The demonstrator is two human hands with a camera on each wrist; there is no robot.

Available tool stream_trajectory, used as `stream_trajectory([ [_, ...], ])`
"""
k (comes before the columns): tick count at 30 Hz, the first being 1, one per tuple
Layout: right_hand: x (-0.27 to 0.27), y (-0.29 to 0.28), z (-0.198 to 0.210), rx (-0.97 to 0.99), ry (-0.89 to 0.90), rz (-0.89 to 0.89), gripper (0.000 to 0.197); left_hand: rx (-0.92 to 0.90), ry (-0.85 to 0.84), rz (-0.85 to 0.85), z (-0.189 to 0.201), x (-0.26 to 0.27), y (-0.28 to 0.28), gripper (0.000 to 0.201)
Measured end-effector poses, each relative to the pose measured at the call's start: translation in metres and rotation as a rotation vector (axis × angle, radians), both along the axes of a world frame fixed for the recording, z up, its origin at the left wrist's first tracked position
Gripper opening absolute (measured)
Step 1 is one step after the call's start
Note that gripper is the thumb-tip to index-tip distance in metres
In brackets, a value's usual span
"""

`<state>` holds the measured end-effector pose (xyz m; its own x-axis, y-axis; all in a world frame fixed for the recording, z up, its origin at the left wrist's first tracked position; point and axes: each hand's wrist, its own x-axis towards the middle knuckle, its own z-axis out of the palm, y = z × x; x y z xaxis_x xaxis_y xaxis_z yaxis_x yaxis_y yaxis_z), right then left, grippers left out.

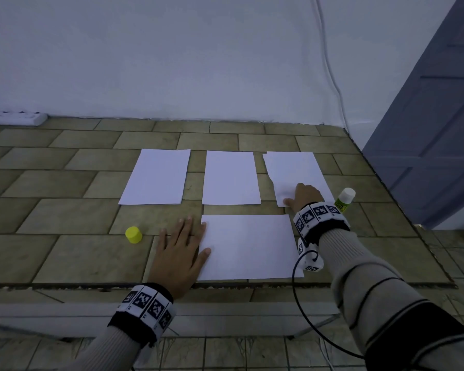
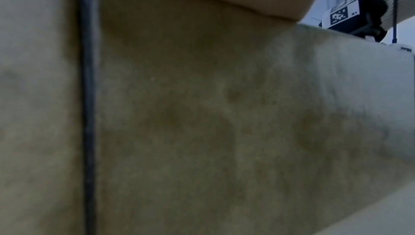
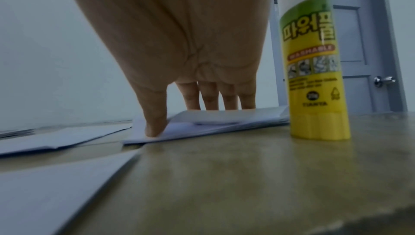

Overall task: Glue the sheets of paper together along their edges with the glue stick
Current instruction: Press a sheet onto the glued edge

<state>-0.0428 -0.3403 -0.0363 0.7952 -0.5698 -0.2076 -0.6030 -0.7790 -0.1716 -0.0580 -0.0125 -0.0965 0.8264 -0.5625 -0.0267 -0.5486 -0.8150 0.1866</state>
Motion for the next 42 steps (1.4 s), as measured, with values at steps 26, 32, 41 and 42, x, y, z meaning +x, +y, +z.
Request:
stream_trajectory([
  [26, -0.106, 0.037, 0.014, 0.474, -0.357, 0.573, 0.047, -1.011, 0.720, 0.175, 0.071, 0.022, -0.017, 0.045],
  [32, -0.109, 0.029, 0.014, 0.697, -0.467, 0.304, 0.043, -1.079, 0.700, 0.165, 0.067, 0.013, -0.020, 0.046],
  [41, -0.110, 0.021, 0.007, 0.674, -0.472, 0.187, 0.029, -0.966, 0.698, 0.205, 0.051, 0.007, -0.020, 0.030],
  [42, -0.111, 0.021, 0.006, 0.620, -0.443, 0.195, 0.029, -0.928, 0.667, 0.210, 0.048, 0.008, -0.019, 0.026],
])
